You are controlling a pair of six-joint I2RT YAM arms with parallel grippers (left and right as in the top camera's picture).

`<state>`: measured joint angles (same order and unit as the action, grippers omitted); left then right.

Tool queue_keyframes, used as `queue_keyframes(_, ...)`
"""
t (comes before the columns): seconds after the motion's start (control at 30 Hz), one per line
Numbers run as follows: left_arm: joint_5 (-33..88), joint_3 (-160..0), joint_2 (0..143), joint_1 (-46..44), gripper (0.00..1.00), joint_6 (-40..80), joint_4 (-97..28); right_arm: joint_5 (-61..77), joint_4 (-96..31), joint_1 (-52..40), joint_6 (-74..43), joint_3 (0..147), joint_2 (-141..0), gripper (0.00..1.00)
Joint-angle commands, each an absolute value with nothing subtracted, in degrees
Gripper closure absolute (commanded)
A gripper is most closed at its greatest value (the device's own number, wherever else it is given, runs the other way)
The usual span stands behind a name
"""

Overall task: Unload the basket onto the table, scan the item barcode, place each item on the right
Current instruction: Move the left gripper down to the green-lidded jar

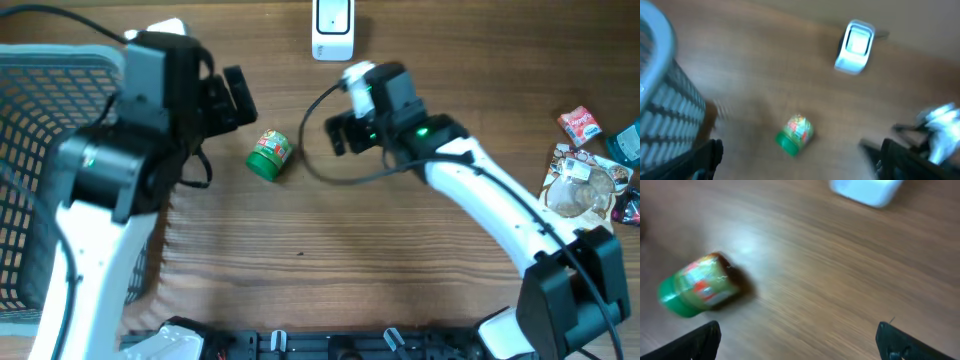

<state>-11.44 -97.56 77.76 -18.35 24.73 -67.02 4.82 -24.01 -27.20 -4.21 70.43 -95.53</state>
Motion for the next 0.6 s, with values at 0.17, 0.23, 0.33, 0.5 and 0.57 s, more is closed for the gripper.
queue_keyframes(0.17,-6.39,-97.84,88.86,-17.28,0.00,46.85,-69.25,4.73,-34.65,-15.46,-12.23,72.01,-95.35,0.00)
queue_keyframes(0.23,-6.39,-97.84,91.53,-17.15,0.00,55.33,-70.35,4.47,-36.23,-15.18,-11.66,72.01,-95.35,0.00)
queue_keyframes(0.33,-5.21,-97.84,93.93,-17.32,0.00,62.96,-70.11,4.49,-37.21,-15.25,-10.44,72.01,-95.35,0.00)
queue_keyframes(0.5,-4.03,-97.71,98.08,-18.28,0.00,69.87,-69.73,5.21,-38.72,-15.25,-10.52,72.01,-95.35,0.00)
queue_keyframes(0.57,-4.10,-97.71,99.61,-18.28,0.00,68.62,-70.11,5.17,-39.88,-15.25,-10.48,71.99,-95.35,0.00)
